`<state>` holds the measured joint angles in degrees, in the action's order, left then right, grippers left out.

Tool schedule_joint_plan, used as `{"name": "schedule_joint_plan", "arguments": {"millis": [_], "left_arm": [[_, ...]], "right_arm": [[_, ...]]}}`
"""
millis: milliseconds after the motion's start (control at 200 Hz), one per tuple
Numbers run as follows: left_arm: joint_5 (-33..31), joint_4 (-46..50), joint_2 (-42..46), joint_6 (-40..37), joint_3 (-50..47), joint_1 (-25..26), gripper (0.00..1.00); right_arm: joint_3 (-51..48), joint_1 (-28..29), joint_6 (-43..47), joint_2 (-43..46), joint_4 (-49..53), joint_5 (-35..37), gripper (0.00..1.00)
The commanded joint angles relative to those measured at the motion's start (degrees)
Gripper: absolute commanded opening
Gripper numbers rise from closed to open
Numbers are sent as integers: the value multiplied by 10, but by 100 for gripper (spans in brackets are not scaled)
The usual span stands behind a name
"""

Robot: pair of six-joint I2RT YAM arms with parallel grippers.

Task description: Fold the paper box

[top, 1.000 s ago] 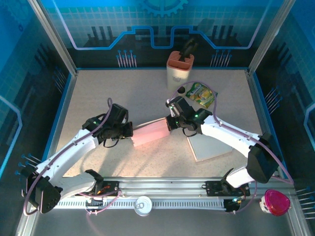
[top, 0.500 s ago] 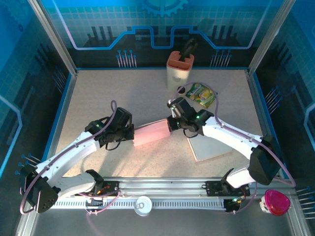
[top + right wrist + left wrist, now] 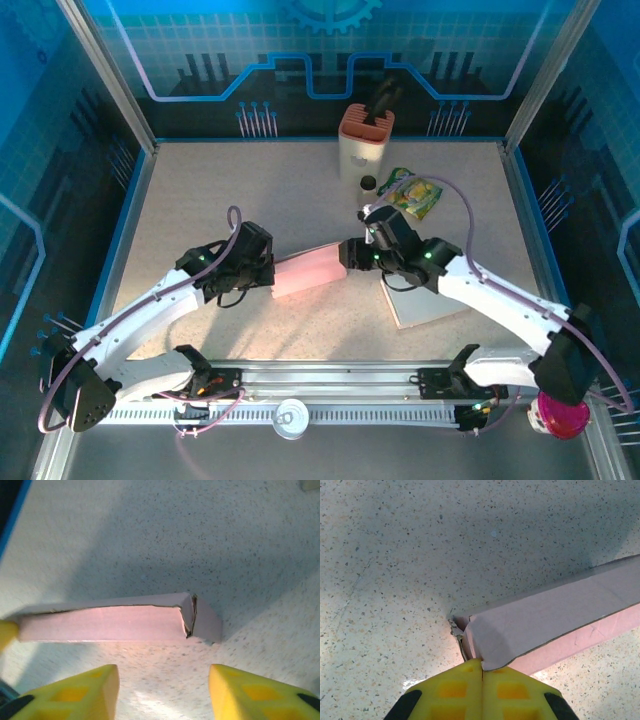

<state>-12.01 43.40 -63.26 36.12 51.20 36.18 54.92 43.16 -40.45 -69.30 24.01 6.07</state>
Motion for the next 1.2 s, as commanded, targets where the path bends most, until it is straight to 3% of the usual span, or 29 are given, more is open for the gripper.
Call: {"name": "schedule_joint_plan", "arguments": {"millis": [0,135,370,785,945,1021,1196], "left_arm": [[8,29,-2,11,-20,7,0],[7,31,-4,10,-16,8,0],[7,32,-4,10,-14,11,0],[5,37,-4,6,-5,12,0],[6,36,-4,6,-4,13,0],[6,35,-5,6,-4,14,0],[12,31,-6,9,-1,16,0]], "right_arm": [[-41,-3,-163,43,-71,-12,58],[-108,-3,-350,56,-181,-26,67],[-144,-3,-556,6,-314,-46,75],[-163,-36,-640,-49,-347,-59,72],[-175,-53,-643,-70,-380,-77,61],[-175,-53,-640,-76,-387,-79,51],[-178,-47,-626,-76,-367,-59,44]]}}
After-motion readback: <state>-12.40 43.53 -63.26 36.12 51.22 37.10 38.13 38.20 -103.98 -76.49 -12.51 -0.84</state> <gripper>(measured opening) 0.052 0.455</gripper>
